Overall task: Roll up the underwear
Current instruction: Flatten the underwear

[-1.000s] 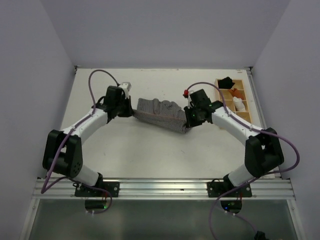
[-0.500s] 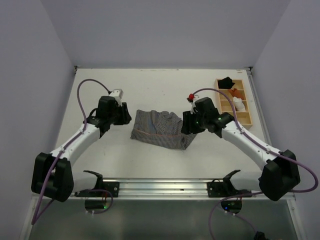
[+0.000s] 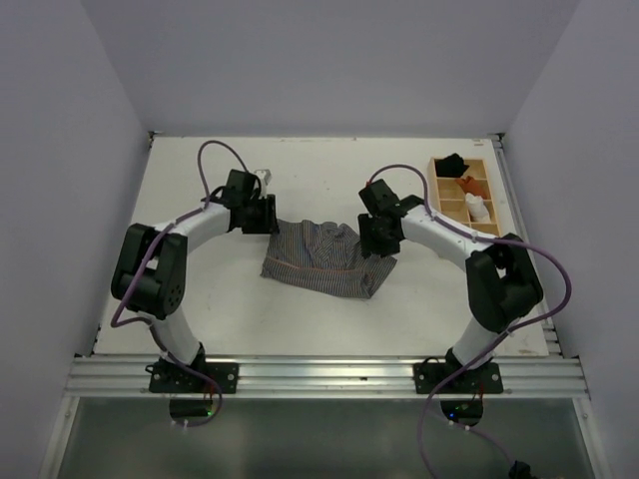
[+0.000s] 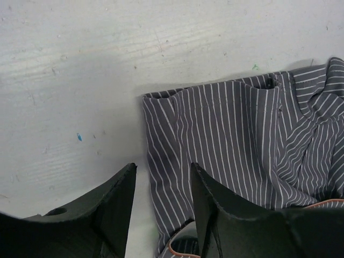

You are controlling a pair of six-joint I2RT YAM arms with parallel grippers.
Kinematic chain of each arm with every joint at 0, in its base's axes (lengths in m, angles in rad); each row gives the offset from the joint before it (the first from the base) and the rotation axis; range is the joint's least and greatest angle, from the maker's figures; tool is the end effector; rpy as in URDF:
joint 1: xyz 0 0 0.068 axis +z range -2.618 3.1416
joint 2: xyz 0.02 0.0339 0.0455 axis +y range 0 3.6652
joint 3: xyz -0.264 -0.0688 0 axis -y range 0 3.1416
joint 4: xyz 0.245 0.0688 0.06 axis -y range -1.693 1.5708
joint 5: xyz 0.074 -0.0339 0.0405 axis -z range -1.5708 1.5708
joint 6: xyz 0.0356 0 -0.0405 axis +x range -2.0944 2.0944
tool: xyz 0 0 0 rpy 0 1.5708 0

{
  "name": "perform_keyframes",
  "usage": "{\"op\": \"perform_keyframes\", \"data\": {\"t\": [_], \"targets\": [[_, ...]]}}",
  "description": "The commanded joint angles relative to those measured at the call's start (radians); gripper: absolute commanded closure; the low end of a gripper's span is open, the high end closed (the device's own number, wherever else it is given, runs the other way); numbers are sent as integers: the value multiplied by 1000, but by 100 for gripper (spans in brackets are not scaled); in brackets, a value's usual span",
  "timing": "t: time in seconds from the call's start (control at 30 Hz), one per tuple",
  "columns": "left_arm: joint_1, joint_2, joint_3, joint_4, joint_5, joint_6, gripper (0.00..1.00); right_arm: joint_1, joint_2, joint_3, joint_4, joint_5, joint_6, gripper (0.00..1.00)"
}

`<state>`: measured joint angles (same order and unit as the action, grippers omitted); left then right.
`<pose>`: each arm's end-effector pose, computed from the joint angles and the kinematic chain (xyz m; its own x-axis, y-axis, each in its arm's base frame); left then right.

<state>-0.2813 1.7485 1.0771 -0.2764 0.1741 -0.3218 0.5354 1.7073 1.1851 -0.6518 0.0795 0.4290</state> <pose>0.3436 -0.1057 0.1793 -0.8573 -0.0765 -0.5090 0.1047 0.9423 -0.3180 0.2943 0.1713 0.2039 -0.9219 -0.0648 -0.3819 -0.1085 0.9896 0.0941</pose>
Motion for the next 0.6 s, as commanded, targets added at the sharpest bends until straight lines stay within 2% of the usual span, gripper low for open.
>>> {"op": "perform_keyframes", "data": {"t": [0.0,0.1,0.27,0.57], "targets": [[7,15,81,-46,-7,52,50,-3,-26,45,-101,114,54,51],[7,54,105,-66,-28,63,49,-17,-5,36,-124,164,71,50],[7,103,133,-84,-34,79,42,-52,14,-5,-103,132,59,47],[7,216,201,-87,-31,101,43,-144,95,-28,-40,39,31,46]]}}
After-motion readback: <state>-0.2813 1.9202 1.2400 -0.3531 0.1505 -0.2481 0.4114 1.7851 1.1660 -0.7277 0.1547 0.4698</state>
